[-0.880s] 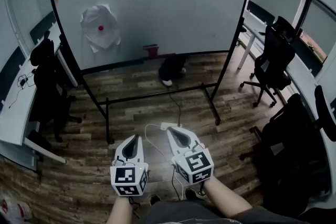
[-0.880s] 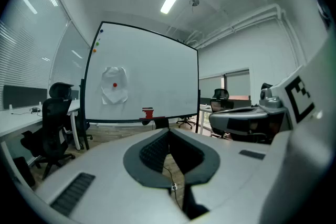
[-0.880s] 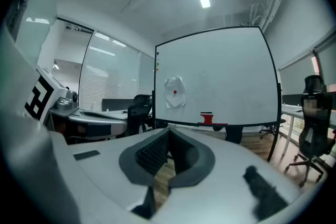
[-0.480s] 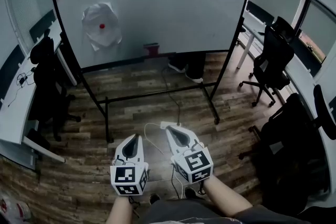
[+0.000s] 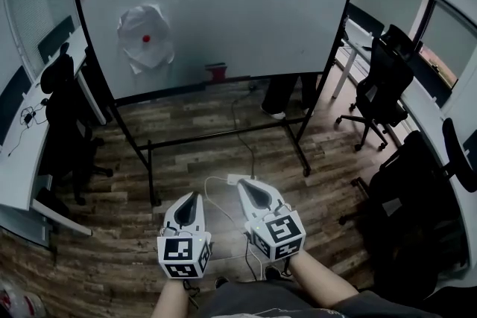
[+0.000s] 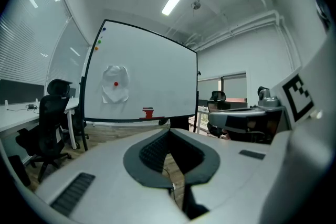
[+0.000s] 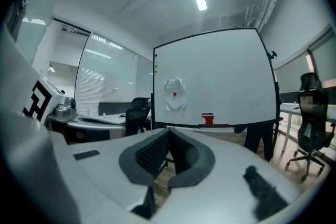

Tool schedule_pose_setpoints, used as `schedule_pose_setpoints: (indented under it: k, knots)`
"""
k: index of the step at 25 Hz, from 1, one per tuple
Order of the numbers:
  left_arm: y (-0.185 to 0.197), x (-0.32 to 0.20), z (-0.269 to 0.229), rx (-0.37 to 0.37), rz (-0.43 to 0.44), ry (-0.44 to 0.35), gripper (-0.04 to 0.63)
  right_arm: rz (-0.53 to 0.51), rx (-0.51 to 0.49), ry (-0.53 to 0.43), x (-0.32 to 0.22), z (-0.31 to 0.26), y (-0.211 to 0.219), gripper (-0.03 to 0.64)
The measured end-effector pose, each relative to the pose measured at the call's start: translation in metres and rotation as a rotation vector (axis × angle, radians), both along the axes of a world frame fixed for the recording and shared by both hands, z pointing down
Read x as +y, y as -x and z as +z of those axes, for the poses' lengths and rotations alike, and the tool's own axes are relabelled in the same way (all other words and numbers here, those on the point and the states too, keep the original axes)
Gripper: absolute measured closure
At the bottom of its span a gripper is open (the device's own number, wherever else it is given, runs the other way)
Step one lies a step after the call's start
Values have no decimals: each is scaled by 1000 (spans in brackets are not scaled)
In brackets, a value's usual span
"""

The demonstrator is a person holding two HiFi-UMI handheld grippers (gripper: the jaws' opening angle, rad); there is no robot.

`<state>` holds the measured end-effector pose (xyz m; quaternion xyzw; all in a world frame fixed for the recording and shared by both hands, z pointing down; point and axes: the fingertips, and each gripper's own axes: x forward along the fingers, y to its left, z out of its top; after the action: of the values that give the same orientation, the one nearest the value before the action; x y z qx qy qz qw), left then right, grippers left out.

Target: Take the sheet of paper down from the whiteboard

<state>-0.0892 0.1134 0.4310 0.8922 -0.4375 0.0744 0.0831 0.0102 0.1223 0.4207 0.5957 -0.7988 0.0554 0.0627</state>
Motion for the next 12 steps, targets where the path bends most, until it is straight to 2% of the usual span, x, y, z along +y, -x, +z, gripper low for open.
schedule_pose_setpoints:
  k: [7, 12]
  knots:
    - [13, -13, 7, 2, 27, 14, 581, 14, 13, 17, -2, 9, 15, 594]
    - [1, -25, 11, -9, 10, 20, 581, -17, 10, 16, -17, 17, 5, 594]
